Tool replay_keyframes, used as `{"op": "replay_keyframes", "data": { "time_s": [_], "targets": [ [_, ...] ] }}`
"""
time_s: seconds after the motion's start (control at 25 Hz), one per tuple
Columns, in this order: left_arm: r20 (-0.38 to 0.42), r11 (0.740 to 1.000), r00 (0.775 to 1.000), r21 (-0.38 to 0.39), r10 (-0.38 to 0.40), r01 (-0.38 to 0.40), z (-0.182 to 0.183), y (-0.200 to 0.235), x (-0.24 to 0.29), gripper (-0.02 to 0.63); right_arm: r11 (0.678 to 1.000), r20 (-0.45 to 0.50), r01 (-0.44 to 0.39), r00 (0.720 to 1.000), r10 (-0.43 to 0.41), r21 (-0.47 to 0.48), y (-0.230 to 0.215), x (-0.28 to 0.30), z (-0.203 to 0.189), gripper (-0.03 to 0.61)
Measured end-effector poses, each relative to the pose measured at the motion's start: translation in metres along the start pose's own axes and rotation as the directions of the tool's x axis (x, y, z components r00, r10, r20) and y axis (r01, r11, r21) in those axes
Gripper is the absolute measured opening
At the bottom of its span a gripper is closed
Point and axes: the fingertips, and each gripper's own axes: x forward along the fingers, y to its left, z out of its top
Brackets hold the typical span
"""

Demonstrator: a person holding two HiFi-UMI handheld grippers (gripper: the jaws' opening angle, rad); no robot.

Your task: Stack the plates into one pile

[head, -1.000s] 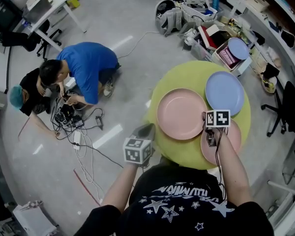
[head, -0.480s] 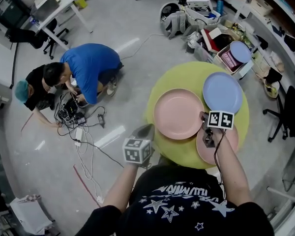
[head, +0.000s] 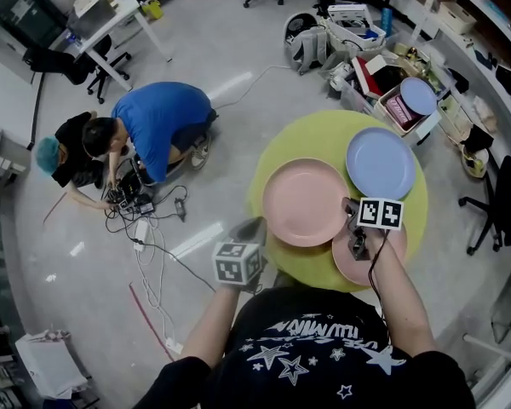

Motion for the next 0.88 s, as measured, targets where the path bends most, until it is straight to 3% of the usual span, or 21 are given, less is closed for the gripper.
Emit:
{"op": "replay_keyframes", "data": {
  "time_s": [0.4, 0.88],
  "targets": [
    [0.043, 0.999, 0.998, -0.008, 0.040, -0.040, 0.006, -0.022, -0.011, 0.018, 0.997, 0.068, -0.071, 0.995, 0.070, 0.017, -0.012, -0.048, 0.008, 0.028],
    [0.030, 0.999, 1.000, 0.036, 0.001, -0.002, -0.011, -0.079, 0.000, 0.018, 0.993, 0.077, -0.085, 0.994, 0.079, 0.080, -0.071, -0.108, -0.024, 0.028]
  ]
}}
